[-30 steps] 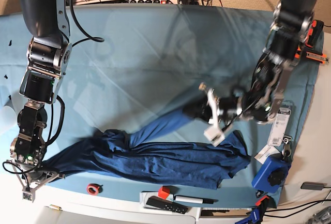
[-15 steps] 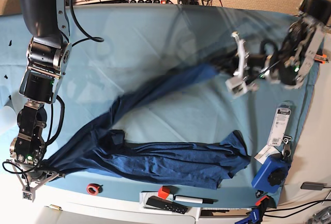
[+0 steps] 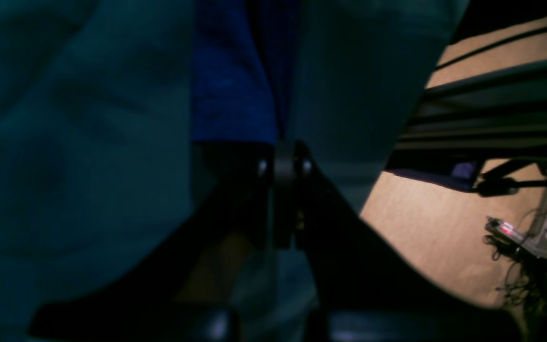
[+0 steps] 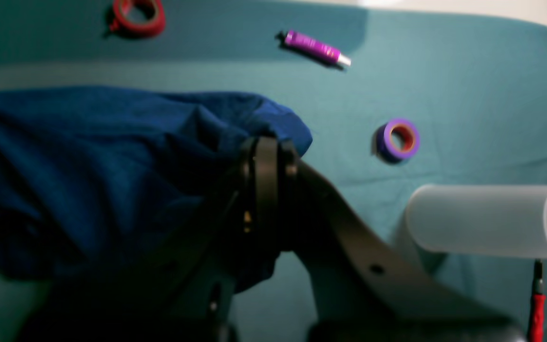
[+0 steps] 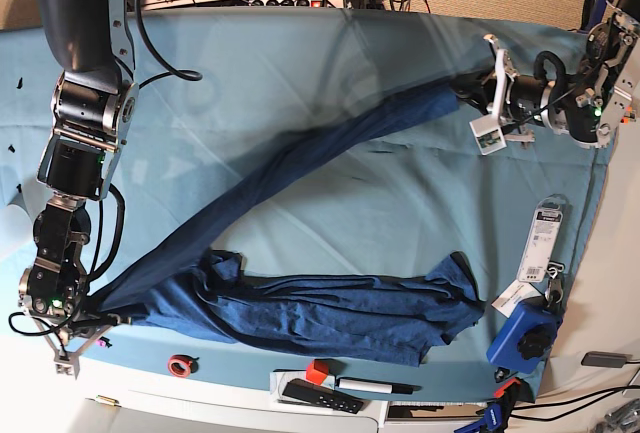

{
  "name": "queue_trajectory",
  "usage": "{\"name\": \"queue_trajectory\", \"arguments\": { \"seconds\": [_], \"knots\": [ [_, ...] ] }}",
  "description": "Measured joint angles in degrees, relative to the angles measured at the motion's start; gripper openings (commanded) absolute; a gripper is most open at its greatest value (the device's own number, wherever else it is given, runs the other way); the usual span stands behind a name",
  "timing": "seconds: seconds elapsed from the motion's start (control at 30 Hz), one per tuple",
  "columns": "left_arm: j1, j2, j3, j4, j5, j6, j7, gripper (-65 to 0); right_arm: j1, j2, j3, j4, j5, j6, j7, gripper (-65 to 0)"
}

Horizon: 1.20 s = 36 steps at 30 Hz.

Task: Layout the t-shirt on the table in an organized manner, then fold the t-shirt properly
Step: 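Pull the sleeve with the left gripper away from the right gripper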

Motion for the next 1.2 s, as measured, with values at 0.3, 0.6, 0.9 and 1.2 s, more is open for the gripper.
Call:
{"name": "queue_trajectory", "arguments": {
  "seconds": [0.3, 0.6, 0.9, 1.2],
  "knots": [
    [0.2, -0.1, 0.0, 0.0, 0.3, 0.0, 4.5, -65.0, -2.0, 0.2, 0.0, 1.8, 3.7, 4.3, -5.8, -65.0],
    [1.0, -4.6, 0.0, 0.1, 0.1, 0.0, 7.1, -65.0, -17.9, 5.9, -0.1, 18.3, 4.2, 4.2, -8.1, -65.0],
    [4.5, -8.5, 0.0, 0.2, -0.3, 0.0, 7.0, -65.0, -28.2, 9.6, -0.3, 25.2, 5.6, 4.3, -10.3, -65.0],
    [8.6, -8.5, 0.0, 0.4, -0.9, -0.1, 7.9, -65.0, -33.0, 12.7, -0.3, 25.2, 5.6, 4.3, -10.4, -65.0]
  ]
}}
